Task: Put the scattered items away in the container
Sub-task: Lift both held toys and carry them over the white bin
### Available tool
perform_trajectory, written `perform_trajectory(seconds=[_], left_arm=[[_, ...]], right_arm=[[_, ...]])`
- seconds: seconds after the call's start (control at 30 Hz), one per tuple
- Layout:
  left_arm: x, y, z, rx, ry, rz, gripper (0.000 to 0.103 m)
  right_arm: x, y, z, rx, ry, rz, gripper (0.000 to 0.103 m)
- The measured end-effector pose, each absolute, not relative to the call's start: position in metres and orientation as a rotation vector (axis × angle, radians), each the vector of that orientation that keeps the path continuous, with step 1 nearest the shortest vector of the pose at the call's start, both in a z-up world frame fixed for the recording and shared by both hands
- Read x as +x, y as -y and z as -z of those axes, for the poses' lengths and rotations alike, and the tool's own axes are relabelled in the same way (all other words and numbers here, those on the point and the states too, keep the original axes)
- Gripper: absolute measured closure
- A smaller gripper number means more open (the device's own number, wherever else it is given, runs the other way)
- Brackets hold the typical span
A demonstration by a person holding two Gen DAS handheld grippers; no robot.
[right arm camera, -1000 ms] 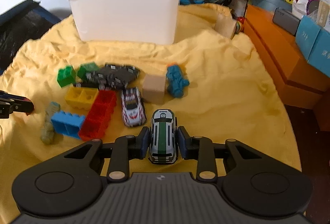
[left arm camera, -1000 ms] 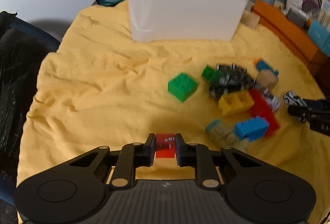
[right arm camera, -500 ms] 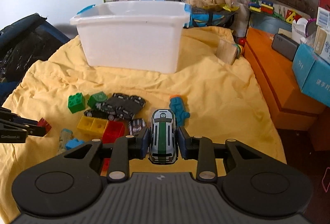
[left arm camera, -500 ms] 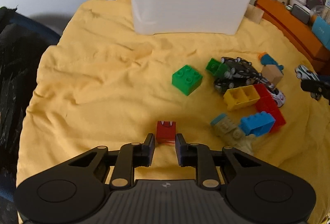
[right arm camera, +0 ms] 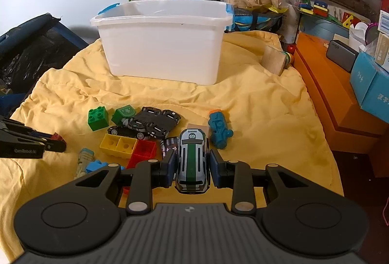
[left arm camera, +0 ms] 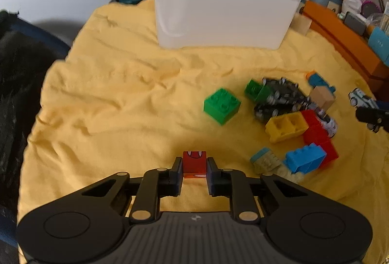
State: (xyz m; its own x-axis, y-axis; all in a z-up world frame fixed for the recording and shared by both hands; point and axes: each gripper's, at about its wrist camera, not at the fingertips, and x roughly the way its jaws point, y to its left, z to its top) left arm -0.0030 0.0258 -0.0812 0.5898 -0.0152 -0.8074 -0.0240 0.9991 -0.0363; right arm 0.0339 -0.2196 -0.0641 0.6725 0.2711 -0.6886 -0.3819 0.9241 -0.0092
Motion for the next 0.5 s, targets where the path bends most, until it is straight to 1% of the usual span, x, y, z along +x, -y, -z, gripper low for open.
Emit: perform_trajectory(seconds=[0.1,0.23,0.5], left_arm=[[0.001,-0.028,0.06,-0.048,-0.909,-0.009,0.081],[0.016,-0.033,0.019,-0.049,-0.865,-0.017,0.081],[0.069,-0.049,-0.078,-0.086,-0.762,-0.019,0.081]], right_arm=[[0.036,0.219,0.057,-0.145,-0.734,-0.37,0.07],[0.051,0.215,0.032,-0.114,-0.688,-0.378,0.07],[0.102,0.197,-0.056,-0.059,-0.53,-0.416,0.07]])
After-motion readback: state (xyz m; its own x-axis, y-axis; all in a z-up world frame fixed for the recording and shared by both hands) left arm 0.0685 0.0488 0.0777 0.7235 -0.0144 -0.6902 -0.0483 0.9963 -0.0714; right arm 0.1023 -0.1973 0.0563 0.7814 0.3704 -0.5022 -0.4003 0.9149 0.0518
